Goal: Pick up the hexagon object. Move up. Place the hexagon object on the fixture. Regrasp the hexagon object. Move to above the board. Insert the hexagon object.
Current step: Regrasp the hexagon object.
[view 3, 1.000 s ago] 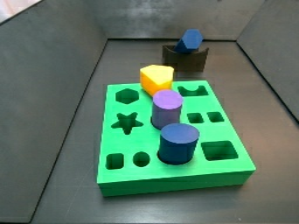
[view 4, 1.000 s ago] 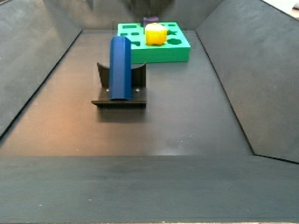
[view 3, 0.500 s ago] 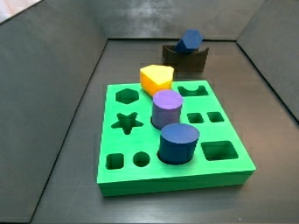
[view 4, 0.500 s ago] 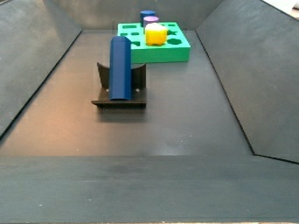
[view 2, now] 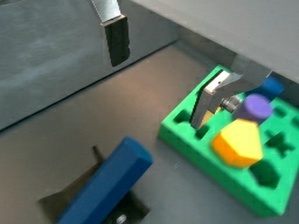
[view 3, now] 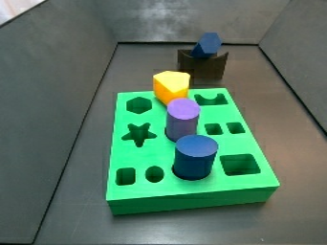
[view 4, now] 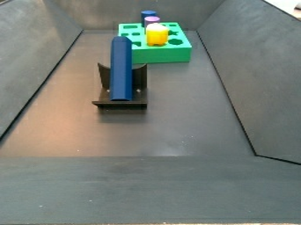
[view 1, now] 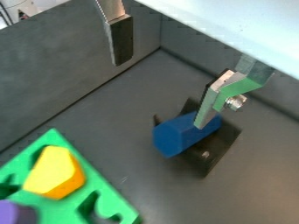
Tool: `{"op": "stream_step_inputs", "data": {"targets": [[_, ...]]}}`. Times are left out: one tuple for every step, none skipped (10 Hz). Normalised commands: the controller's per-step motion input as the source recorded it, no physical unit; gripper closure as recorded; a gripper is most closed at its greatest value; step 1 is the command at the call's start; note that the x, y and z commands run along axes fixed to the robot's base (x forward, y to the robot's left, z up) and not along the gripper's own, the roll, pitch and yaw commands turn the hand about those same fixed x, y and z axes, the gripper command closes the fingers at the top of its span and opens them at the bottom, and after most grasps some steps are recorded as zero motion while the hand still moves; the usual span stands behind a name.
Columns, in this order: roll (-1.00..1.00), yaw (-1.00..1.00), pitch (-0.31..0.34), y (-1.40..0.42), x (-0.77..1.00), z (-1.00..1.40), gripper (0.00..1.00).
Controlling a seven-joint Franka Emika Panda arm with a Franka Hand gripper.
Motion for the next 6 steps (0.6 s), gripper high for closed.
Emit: {"op": "stream_step_inputs", "data": {"targets": [[1.00, 0.01, 0.050, -0.02, 0.01, 0.02, 0.00], [1.00, 0.01, 0.057, -0.02, 0.01, 0.01, 0.00], [1.00, 0.02, 0.065, -0.02, 0.02, 0.02, 0.00], [1.00, 0.02, 0.071, -0.02, 0.03, 0.01, 0.00], [1.00, 0.03, 0.087, -0.03, 0.05, 0.00, 0.00], [1.00, 0.03, 0.100, -0.03, 0.07, 0.00, 0.00]]}}
